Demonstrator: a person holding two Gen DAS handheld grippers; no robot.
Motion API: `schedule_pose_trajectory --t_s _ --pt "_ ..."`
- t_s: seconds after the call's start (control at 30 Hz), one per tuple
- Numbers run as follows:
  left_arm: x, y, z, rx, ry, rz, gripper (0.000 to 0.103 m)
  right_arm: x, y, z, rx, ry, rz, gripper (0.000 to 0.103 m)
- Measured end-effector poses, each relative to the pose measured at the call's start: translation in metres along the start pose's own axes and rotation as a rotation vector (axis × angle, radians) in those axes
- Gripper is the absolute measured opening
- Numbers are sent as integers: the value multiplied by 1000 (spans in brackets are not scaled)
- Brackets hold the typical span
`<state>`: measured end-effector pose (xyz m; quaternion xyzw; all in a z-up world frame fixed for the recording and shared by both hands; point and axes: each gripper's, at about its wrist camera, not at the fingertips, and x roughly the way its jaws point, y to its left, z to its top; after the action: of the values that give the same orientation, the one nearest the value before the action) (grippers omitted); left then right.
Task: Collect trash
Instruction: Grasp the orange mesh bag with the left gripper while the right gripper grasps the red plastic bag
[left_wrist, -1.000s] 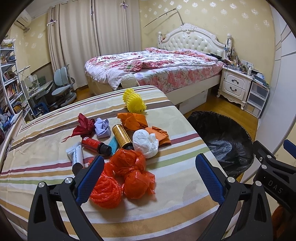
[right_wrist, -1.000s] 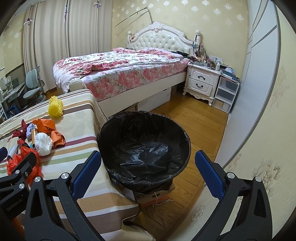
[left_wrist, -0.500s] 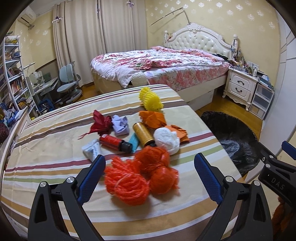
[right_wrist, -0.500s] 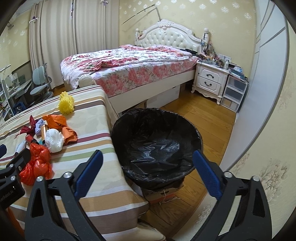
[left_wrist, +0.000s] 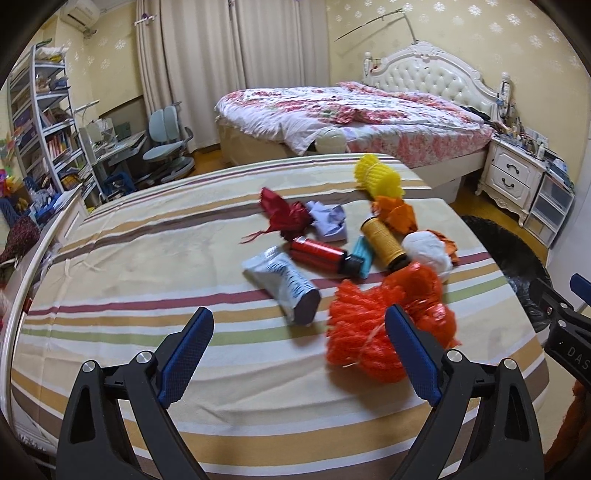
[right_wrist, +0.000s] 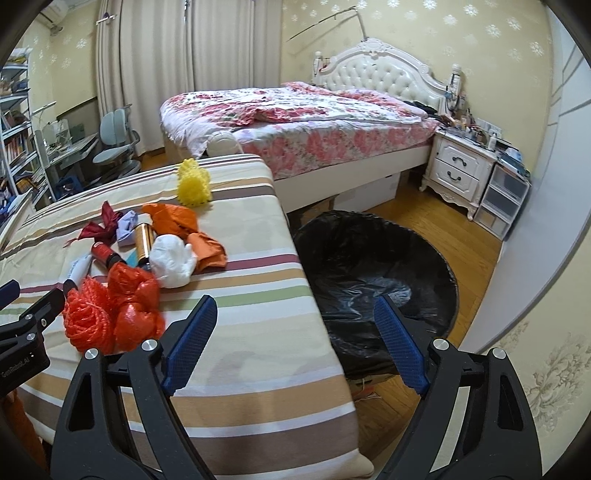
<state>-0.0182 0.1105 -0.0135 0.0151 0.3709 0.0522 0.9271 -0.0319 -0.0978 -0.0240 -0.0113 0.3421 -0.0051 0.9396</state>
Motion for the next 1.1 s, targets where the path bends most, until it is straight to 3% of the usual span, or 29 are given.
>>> schedule_pose_trajectory --t_s 0.27,0.8,0.83,0.9,1.0,1.1 --pt "0 -2 1 -20 8 -39 91 -2 4 2 -4 -5 -8 85" --pt "13 -27 -7 35 44 -67 91 1 -16 -7 40 24 18 85" --pt "12 -27 -7 43 40 -67 88 1 -16 -7 38 26 20 85" --pt "10 -26 -8 47 41 -118 70 2 -13 -8 33 28 24 85" --pt "9 -26 -11 43 50 -184 56 2 -9 -8 23 31 28 85" --pt "6 -26 -13 50 42 -200 51 2 -5 -9 14 33 31 85"
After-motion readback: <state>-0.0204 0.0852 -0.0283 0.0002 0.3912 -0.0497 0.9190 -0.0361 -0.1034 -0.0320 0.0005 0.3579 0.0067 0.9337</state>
